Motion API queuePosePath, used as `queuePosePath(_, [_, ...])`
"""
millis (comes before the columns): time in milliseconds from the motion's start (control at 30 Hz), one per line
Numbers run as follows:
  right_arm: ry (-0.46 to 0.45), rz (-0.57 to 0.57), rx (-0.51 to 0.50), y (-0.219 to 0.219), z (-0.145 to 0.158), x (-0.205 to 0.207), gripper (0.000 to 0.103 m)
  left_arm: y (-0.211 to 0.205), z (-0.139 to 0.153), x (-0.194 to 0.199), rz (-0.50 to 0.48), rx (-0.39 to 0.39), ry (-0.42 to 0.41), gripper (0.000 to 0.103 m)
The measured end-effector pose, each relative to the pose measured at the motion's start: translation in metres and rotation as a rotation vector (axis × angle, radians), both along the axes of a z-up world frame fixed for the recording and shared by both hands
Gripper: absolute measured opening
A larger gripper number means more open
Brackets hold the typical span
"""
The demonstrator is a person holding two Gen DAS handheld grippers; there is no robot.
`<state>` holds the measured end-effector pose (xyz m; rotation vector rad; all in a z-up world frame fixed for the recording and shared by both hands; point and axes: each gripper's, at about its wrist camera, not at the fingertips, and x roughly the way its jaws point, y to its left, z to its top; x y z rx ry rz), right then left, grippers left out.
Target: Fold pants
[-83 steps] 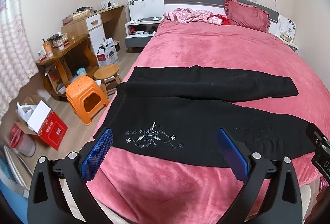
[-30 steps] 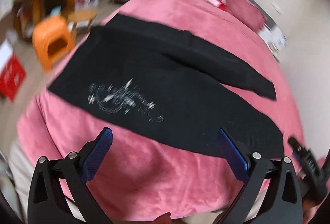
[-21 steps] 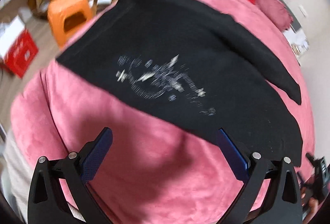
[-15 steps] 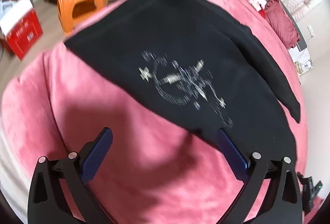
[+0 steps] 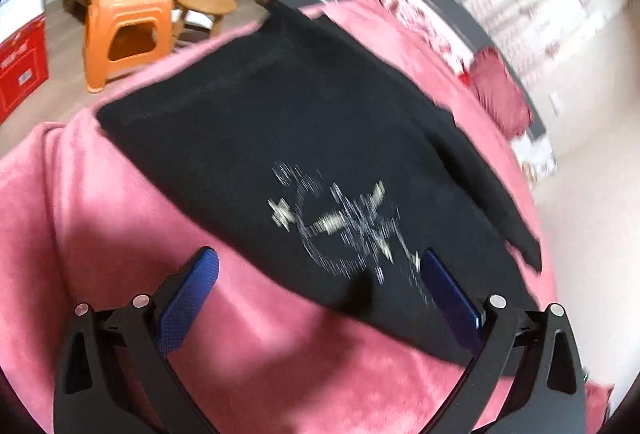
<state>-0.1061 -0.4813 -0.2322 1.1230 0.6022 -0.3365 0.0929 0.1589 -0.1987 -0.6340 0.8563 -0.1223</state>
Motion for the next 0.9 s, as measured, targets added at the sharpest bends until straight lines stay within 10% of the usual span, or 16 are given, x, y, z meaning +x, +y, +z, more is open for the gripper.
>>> queuePosePath(267, [-0.089,-0.003,-0.016,-0.009,-0.006,-0.002,0.043,0.016,-0.005,0.009,0.055,-0.103,-0.031,0.099])
queuePosePath(433, [-0.158,-0.035,0.066,-0.023,-0.018,0.002,0.025,0.030,-0.010,0.020,0.083,-0.173,-0.023,0.062])
queuePosePath(600, [-0.105,0.000,0.051,-0.026,-0.019,0.016,0.018,0.037,-0.017,0.032,0.092,-0.197,0.006,0.047])
queuePosePath(700, [-0.059,0.025,0.006,-0.027,-0.011,0.022,0.015,0.036,-0.013,0.036,0.079,-0.135,0.055,0.008])
queuePosePath(900, [-0.024,0.068,-0.092,-0.026,0.022,0.026,0.013,0.036,0.022,0.024,0.052,-0.113,-0.010,0.006])
